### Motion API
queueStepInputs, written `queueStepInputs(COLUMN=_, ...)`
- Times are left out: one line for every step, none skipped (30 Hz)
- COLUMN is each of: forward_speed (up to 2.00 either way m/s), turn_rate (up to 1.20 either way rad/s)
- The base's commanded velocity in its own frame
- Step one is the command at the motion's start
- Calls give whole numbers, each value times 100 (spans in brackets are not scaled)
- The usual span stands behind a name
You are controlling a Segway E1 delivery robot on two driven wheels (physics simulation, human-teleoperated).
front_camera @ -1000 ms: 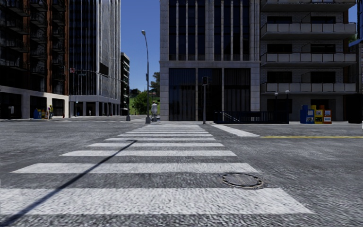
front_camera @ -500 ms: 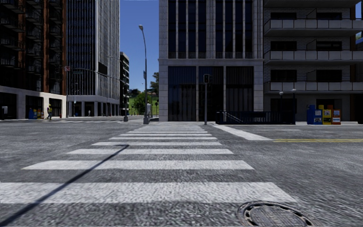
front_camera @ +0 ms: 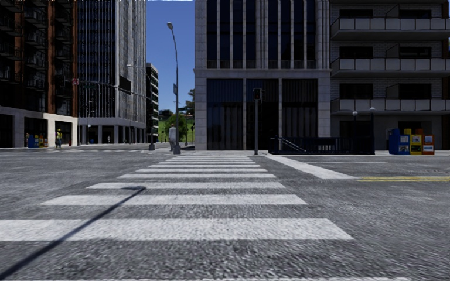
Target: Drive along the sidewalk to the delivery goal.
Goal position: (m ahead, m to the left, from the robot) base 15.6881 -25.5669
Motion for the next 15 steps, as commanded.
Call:
queueStepInputs(forward_speed=163, turn_rate=0)
queueStepInputs(forward_speed=163, turn_rate=0)
queueStepInputs(forward_speed=163, turn_rate=0)
queueStepInputs(forward_speed=163, turn_rate=0)
queueStepInputs(forward_speed=163, turn_rate=0)
queueStepInputs(forward_speed=163, turn_rate=0)
queueStepInputs(forward_speed=163, turn_rate=0)
queueStepInputs(forward_speed=163, turn_rate=0)
queueStepInputs(forward_speed=163, turn_rate=0)
queueStepInputs(forward_speed=163, turn_rate=0)
queueStepInputs(forward_speed=163, turn_rate=0)
queueStepInputs(forward_speed=163, turn_rate=0)
queueStepInputs(forward_speed=163, turn_rate=0)
queueStepInputs(forward_speed=163, turn_rate=0)
queueStepInputs(forward_speed=163, turn_rate=0)
